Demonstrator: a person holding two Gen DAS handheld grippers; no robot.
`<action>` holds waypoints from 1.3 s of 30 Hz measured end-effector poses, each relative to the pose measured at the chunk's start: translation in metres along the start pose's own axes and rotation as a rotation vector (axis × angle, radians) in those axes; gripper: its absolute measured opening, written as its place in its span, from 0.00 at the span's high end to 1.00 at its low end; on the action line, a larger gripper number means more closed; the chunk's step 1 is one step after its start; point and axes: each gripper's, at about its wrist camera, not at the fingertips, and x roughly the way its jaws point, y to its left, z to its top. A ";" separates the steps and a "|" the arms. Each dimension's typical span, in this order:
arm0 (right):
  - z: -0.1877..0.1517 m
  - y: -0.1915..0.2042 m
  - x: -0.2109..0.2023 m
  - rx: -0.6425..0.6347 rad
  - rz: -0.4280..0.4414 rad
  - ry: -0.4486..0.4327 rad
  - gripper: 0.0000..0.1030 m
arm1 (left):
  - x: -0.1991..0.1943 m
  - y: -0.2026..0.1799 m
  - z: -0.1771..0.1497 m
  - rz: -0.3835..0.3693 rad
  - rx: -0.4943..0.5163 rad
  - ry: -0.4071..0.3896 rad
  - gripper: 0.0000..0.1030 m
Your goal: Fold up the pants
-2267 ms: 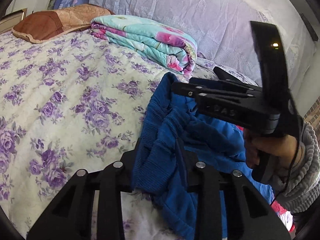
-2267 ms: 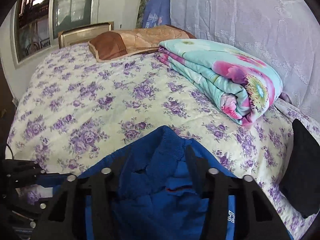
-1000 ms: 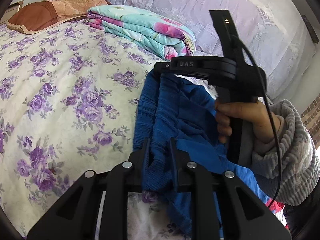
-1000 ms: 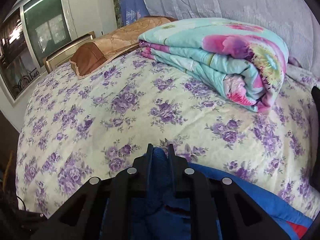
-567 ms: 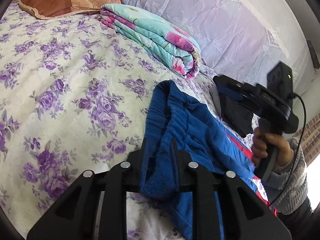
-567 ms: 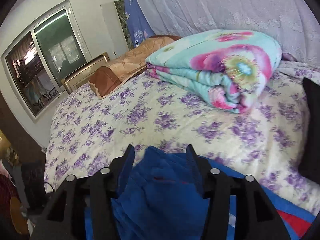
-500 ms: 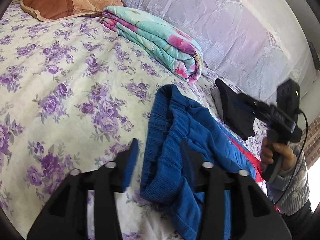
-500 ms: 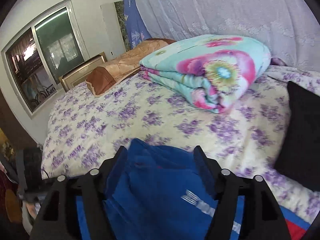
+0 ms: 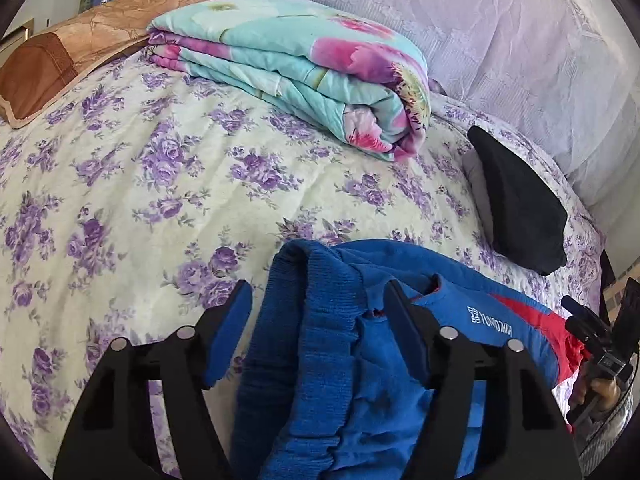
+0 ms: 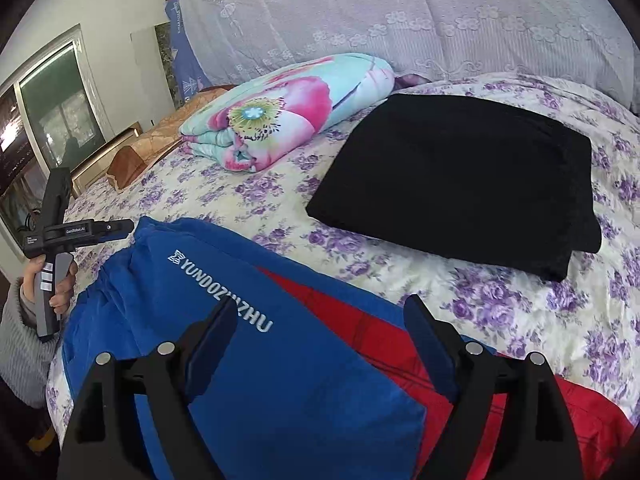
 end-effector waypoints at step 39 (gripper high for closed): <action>-0.001 -0.022 0.031 -0.326 -0.009 0.164 0.98 | 0.026 0.018 0.006 -0.216 -0.026 -0.062 0.91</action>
